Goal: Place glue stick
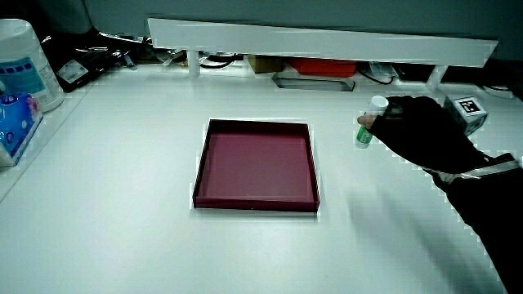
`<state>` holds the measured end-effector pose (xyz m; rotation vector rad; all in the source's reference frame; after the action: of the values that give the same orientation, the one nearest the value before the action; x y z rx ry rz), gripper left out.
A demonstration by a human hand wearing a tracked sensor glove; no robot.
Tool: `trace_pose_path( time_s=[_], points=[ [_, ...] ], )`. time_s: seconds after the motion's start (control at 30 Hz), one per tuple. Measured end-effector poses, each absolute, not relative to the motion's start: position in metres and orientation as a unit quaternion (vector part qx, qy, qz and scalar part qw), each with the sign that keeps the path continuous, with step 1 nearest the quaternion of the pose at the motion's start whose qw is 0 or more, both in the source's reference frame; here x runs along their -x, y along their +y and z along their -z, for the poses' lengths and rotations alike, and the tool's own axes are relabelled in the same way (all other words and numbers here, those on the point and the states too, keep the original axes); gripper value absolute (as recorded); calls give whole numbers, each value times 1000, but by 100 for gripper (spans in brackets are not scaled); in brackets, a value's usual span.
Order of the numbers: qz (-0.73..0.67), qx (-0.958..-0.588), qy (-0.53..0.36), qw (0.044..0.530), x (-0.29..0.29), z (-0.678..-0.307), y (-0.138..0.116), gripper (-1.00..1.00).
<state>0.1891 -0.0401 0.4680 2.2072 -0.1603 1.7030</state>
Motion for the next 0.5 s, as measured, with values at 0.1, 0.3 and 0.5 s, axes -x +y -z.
trace_pose_path(
  time_s=[0.1, 0.3, 0.5],
  points=[
    [-591, -789, -32, 167, -203, -476, -39, 0],
    [-582, -798, 4, 156, -226, -500, -37, 0],
    [-585, -796, 33, 154, -238, -516, -35, 0]
  ],
)
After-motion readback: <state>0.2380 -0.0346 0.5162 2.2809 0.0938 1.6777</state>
